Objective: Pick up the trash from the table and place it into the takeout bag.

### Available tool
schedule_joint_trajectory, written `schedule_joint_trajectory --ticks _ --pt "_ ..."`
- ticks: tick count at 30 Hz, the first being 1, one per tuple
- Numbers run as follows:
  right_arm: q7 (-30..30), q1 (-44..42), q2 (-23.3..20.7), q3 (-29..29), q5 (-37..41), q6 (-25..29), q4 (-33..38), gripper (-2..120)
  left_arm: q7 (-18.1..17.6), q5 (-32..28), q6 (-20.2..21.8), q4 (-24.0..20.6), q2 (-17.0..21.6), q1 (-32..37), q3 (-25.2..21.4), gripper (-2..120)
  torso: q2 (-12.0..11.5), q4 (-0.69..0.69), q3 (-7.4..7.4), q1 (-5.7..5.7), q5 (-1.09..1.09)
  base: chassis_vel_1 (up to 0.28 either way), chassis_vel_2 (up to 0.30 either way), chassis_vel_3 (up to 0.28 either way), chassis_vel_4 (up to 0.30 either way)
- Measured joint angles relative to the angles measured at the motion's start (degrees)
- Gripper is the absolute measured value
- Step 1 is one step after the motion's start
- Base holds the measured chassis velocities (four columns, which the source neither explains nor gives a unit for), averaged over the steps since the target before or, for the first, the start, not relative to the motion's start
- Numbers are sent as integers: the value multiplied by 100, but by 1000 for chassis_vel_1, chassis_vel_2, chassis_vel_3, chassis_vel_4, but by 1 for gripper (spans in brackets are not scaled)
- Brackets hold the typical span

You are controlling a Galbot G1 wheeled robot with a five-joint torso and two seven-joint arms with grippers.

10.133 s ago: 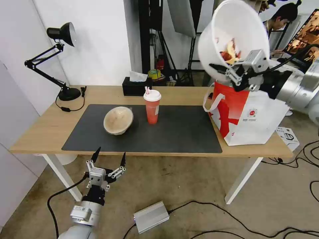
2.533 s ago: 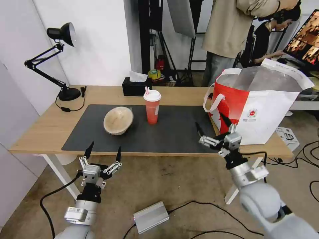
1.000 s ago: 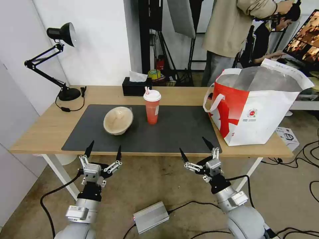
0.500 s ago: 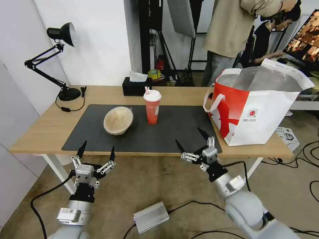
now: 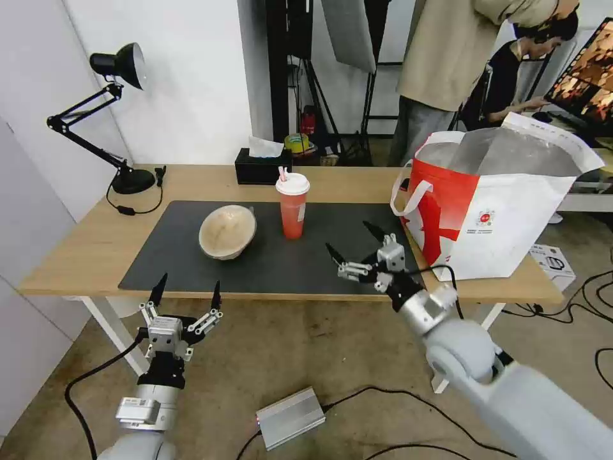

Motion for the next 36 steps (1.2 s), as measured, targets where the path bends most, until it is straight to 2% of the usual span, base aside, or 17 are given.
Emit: schedule_joint_trajectory --ticks 7,16,36 --pt "-139 759 130 -442 624 -208 -685 100 1 108 101 60 -96 -113 100 100 0 0 0 0 1 0 0 0 0" --pt "-270 1436 387 -859 888 -285 -1336 100 2 167 105 190 -114 -128 83 100 1 0 0 0 0 0 0 0 0" --pt "-433 1969 1276 -1252 686 -381 -2301 100 8 165 90 89 -110 -46 -1 100 1 1 -1 -1 0 0 0 0 0"
